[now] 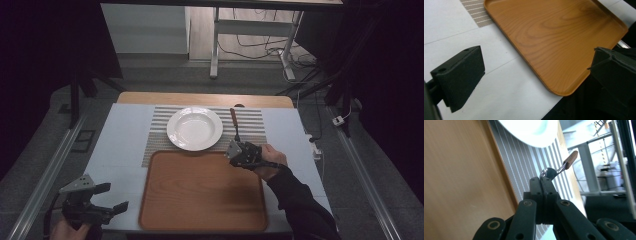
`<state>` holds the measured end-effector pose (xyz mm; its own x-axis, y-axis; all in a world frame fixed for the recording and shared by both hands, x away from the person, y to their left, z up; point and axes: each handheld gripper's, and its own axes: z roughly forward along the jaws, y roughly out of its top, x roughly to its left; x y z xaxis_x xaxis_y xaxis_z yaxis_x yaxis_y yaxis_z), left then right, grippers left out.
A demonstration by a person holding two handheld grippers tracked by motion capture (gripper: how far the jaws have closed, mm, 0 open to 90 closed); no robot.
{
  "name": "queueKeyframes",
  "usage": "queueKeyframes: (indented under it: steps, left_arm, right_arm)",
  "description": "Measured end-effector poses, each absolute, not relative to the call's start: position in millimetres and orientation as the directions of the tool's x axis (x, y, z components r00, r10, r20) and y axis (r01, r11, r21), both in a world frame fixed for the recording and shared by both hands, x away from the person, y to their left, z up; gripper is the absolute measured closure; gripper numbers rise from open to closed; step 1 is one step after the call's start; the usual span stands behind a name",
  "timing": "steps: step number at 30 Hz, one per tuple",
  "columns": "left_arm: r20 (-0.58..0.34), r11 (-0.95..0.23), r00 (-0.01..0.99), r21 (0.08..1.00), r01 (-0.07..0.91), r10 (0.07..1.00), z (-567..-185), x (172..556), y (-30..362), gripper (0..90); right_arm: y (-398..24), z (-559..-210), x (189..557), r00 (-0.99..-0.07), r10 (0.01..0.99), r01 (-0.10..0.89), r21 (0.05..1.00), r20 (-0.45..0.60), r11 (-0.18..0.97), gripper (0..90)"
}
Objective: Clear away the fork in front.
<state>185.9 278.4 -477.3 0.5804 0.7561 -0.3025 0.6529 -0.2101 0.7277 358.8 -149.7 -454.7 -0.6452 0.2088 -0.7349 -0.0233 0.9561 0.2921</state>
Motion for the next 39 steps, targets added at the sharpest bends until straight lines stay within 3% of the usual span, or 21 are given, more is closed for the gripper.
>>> queueKeyframes:
  steps: [9,18,25,36,39]
  left_arm:
    - [-0.317,-0.202,0.605,0.746,0.635,0.730,-475,189,276,0.0]
    - [-0.312,-0.225,0.641,0.756,0.614,0.701,-471,192,268,0.0]
    - [-0.281,-0.283,0.686,0.758,0.587,0.671,-468,199,255,0.0]
    - [-0.273,-0.338,0.734,0.751,0.566,0.622,-462,221,232,0.0]
    - [-0.226,-0.385,0.752,0.747,0.542,0.619,-458,226,224,0.0]
  right_arm:
    - [-164,-433,340,-0.748,0.384,0.037,0.545,-0.541,0.838,89.9]
    - [-181,-421,335,-0.845,0.449,0.112,0.726,-0.289,0.678,89.9]
    - [-191,-416,328,-0.882,0.443,0.155,0.786,-0.163,0.598,89.9]
    - [-195,-416,312,-0.925,0.375,0.166,0.810,-0.070,0.563,89.9]
    - [-196,-416,307,-0.938,0.345,0.170,0.815,-0.039,0.554,89.9]
